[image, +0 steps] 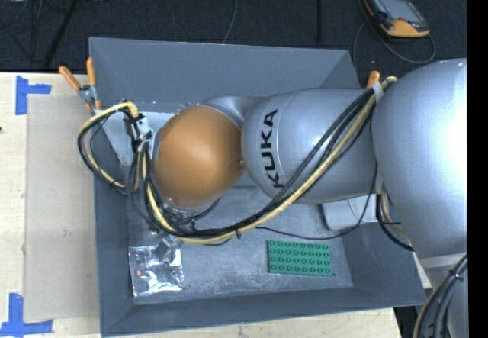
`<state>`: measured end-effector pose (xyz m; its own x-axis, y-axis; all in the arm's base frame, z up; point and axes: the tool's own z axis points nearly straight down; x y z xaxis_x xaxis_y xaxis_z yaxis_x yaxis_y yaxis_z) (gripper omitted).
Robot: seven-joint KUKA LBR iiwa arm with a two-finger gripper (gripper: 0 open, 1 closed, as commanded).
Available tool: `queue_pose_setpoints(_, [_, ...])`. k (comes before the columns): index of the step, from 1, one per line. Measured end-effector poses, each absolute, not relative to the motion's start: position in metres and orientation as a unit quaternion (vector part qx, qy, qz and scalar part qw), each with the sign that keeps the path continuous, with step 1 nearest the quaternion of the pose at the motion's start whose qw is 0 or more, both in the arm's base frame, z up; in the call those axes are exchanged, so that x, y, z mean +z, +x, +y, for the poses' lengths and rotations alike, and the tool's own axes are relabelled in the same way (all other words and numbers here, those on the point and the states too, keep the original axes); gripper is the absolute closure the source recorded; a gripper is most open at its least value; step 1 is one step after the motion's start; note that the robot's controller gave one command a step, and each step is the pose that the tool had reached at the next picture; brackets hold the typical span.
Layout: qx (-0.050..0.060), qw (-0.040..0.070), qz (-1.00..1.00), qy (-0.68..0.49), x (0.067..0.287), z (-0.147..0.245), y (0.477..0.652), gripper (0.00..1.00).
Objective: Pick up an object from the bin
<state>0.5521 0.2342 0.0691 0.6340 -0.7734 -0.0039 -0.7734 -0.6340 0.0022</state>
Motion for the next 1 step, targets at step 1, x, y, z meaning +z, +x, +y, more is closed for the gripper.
queue_pose_setpoints(1, [0.001,-0.003,-0.429,0.903,0.1884,0.2284,0.5407,1.0])
